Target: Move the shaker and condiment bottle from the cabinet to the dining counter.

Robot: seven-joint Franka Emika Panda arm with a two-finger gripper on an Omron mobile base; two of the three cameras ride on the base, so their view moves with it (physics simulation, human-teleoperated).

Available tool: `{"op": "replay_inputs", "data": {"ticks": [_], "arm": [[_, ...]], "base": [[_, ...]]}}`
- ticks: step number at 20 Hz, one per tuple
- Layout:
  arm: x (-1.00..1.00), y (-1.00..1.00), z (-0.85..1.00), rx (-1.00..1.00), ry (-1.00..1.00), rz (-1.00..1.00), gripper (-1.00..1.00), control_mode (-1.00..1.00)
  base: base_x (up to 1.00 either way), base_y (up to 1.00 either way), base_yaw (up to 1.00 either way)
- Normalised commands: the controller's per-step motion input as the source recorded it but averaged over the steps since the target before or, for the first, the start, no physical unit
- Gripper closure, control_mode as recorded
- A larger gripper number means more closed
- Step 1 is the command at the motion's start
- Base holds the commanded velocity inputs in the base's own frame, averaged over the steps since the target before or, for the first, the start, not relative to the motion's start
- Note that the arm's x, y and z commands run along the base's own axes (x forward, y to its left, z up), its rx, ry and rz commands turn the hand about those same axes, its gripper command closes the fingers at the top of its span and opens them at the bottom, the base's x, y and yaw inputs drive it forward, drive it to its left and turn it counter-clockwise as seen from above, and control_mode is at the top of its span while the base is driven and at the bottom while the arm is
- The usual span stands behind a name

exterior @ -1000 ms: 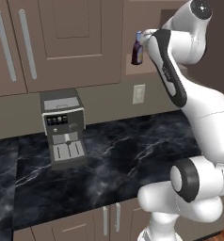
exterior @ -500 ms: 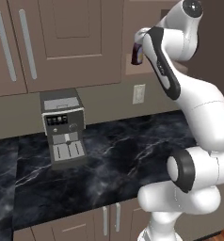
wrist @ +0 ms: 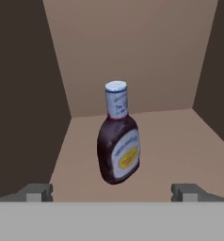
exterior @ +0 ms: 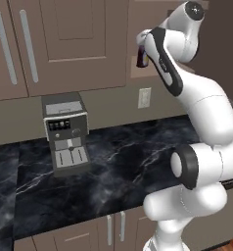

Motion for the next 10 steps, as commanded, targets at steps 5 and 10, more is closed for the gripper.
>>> {"op": "replay_inputs", "data": {"ticks": [5,10], "arm": [[0.24,-0.01,0.0,0.0,0.0,0.02,-1.0,-1.0],[0.24,-0.04,0.0,0.0,0.0,0.01,-1.0,-1.0]], "base": [[0.0,0.0,0.0],[0.0,0.0,0.0]]}}
